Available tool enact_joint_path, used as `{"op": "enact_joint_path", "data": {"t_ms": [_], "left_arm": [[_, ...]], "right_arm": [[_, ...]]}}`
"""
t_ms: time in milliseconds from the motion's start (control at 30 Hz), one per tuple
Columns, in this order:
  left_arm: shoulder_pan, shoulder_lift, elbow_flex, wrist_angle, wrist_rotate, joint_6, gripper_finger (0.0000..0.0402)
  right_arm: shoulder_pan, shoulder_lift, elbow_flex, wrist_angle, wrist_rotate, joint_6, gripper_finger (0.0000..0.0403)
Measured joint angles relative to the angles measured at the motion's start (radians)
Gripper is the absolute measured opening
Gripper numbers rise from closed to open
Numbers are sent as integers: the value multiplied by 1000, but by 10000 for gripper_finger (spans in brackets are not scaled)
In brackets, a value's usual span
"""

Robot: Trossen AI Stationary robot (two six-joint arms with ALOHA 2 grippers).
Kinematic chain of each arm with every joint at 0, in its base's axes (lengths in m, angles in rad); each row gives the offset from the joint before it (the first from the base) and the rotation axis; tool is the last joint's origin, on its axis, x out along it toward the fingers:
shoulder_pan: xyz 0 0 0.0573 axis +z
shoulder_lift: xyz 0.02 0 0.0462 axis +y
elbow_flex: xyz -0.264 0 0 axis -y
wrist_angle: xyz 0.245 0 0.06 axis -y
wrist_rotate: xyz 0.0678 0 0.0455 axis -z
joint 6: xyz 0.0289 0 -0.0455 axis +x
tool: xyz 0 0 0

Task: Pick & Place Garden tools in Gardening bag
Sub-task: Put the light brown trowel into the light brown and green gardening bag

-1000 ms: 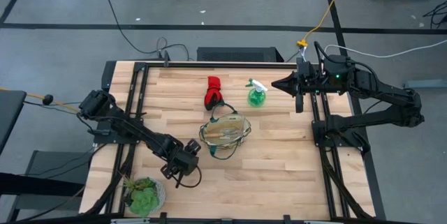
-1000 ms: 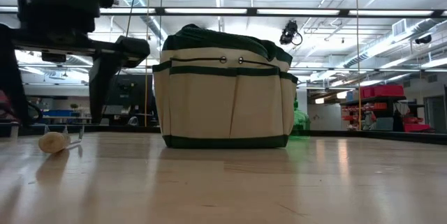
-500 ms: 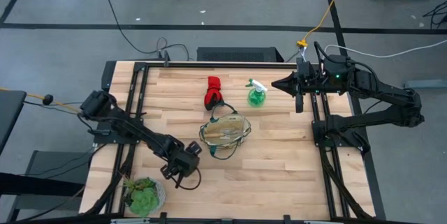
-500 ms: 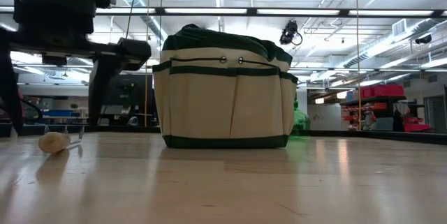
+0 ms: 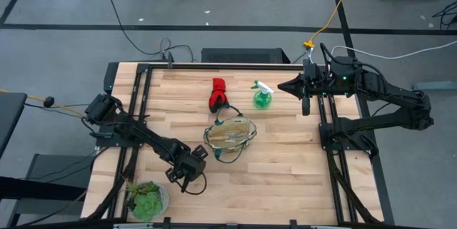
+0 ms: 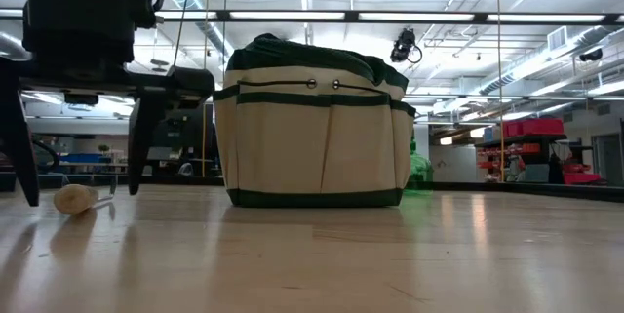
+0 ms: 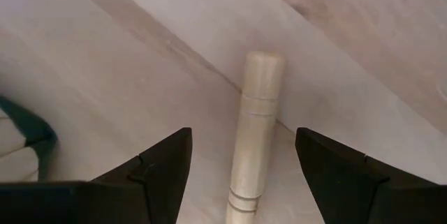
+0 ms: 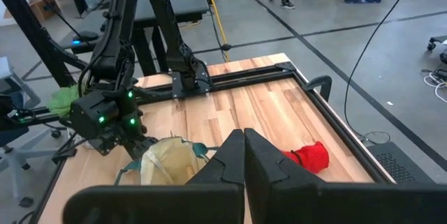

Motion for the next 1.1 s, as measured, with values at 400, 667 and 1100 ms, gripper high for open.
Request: {"op": "enact_joint_path", "data": {"t_ms": [400,667,1100], "left_arm": [[0,0,0,0,1,-1,183],[0,0,0,-1,18,1,158],[0,0,0,-2,15,1,156]], "right_arm": [[0,0,0,-1,0,3,2],[0,0,0,-1,0,3,2],[0,0,0,-1,0,2,2]]}}
